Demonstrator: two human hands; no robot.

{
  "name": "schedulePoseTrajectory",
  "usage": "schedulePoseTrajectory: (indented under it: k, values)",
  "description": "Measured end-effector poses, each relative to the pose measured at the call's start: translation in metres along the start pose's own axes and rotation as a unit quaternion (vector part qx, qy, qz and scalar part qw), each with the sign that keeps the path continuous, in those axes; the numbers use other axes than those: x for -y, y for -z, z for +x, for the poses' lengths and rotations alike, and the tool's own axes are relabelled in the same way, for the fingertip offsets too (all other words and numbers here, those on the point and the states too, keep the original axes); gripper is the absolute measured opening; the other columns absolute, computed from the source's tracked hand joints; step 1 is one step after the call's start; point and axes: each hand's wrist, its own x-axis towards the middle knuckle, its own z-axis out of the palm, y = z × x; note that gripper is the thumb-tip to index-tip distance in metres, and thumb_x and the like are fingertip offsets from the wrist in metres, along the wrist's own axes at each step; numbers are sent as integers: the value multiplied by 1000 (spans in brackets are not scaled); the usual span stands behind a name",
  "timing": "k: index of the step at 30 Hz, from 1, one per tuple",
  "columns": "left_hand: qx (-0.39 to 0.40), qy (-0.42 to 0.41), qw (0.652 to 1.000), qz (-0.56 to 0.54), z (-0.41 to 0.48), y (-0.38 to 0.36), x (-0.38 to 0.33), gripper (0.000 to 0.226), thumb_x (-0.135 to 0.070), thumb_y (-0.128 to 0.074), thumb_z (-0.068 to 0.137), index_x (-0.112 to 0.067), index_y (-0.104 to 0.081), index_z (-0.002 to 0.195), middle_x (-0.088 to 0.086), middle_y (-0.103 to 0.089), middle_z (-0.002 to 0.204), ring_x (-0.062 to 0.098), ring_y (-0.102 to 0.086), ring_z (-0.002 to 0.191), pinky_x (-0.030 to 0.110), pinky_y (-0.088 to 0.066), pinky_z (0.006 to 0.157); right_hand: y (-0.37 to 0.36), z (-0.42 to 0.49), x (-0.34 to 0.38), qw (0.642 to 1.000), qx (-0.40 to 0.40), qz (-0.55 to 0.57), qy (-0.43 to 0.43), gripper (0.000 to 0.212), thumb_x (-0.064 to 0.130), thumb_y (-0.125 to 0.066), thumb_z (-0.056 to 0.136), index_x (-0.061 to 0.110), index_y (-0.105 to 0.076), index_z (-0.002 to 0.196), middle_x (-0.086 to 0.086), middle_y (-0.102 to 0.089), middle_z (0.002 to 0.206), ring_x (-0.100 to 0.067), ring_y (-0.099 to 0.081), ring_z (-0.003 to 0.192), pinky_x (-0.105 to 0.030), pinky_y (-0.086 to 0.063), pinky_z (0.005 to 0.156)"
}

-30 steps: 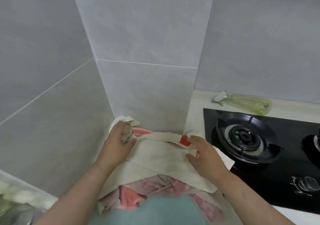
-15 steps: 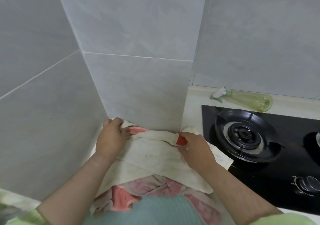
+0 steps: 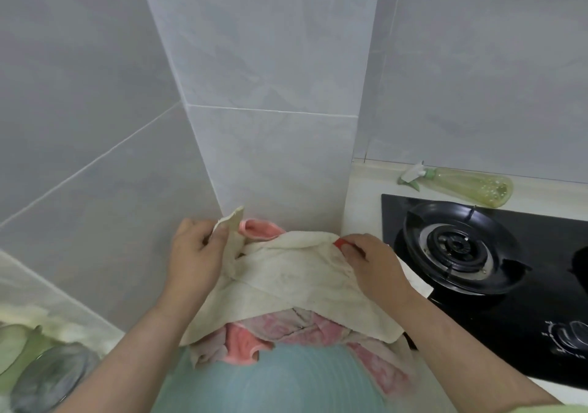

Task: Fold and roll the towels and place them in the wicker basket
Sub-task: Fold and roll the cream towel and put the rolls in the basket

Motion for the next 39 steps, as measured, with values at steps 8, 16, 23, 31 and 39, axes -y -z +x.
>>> schedulePoseTrajectory:
  k: [8,16,23,31,39]
  values:
    - [-65,6,987,-145,-24,49,-24,31,-11,-47,101,-12,-51,70,-3,-46,65,-2,-43,54,13,-34,51,32,-45,70,994,-63,93,-10,25,20,-53,98,22,-73,84,4,-70,77,-6,-58,68,-18,-43,63]
    - [-85,5,970,-229,-39,108,-40,35,-18,-43,102,-19,-44,66,-8,-40,64,-2,-39,52,13,-32,48,47,-100,140,975,-175,138,8,27,17,-54,97,34,-71,84,21,-70,81,7,-62,79,-20,-47,73]
    - [-96,-27,953,-287,-52,160,-45,32,-22,-42,102,-25,-49,71,-17,-52,66,-2,-47,63,11,-39,58,53,-149,190,971,-200,130,6,33,19,-55,98,42,-67,78,26,-70,79,9,-63,82,-14,-47,73]
    - [-72,7,951,-302,-88,180,-31,27,-26,-46,100,-13,-59,81,-11,-56,75,7,-51,73,29,-43,71,45,-196,197,979,-152,121,-62,24,25,-57,96,27,-76,81,12,-73,79,-5,-67,75,-31,-54,75]
    - [15,55,967,-250,-138,119,49,40,-27,-48,100,7,-54,80,6,-49,72,18,-44,69,35,-37,63,-32,-229,108,985,-79,112,-101,27,20,-59,95,4,-70,75,-13,-67,78,-14,-57,66,-26,-44,65]
